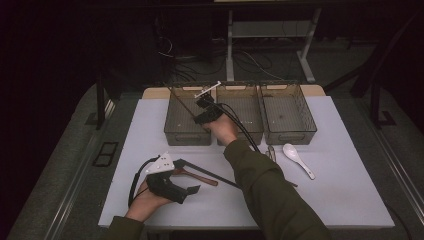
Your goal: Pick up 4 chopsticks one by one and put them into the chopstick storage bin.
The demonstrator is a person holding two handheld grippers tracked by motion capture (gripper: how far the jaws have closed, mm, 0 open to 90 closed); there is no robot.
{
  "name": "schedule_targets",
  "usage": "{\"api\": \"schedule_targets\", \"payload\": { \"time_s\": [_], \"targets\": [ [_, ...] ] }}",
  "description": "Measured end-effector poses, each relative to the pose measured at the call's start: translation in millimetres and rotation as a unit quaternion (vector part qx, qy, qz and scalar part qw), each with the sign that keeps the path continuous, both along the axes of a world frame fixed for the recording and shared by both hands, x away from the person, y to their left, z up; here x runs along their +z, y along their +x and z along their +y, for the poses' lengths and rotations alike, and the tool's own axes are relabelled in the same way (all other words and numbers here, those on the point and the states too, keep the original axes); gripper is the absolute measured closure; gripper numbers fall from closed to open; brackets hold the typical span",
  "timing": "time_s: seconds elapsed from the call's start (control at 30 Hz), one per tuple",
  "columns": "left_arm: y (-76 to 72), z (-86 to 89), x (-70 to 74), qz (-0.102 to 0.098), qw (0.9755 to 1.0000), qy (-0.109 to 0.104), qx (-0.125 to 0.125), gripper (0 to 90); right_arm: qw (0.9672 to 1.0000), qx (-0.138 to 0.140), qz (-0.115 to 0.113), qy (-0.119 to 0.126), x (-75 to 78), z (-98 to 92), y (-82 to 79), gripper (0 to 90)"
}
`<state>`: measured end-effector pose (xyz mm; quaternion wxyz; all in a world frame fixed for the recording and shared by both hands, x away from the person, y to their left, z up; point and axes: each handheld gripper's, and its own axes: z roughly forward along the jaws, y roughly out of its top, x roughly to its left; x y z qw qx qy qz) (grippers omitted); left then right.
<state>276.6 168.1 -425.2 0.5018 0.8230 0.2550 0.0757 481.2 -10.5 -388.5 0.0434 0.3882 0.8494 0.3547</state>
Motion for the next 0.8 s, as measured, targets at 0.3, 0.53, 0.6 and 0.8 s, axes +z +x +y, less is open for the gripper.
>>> {"api": "schedule_targets", "payload": {
  "time_s": [0.3,0.53,0.6,0.8],
  "targets": [
    [-0.1,0.0,0.0,0.0,1.0,0.0,0.0,0.0,0.9999,0.003,0.001,-0.012,-0.7,1.6,-0.1,78.8],
    [-0.1,0.4,0.2,-0.001,1.0,-0.001,0.001,0.0,0.9999,0.008,-0.004,-0.009,1.7,0.2,-0.8,72.9],
    [-0.2,0.6,0.1,-0.001,1.0,-0.001,0.001,0.0,0.9999,0.012,-0.005,-0.007,3.6,-1.1,-1.0,70.0],
    [0.4,1.6,-0.1,-0.004,1.0,0.003,0.001,0.0,0.9993,0.033,-0.02,0.007,14.6,-7.8,-5.7,62.2]
  ]
}}
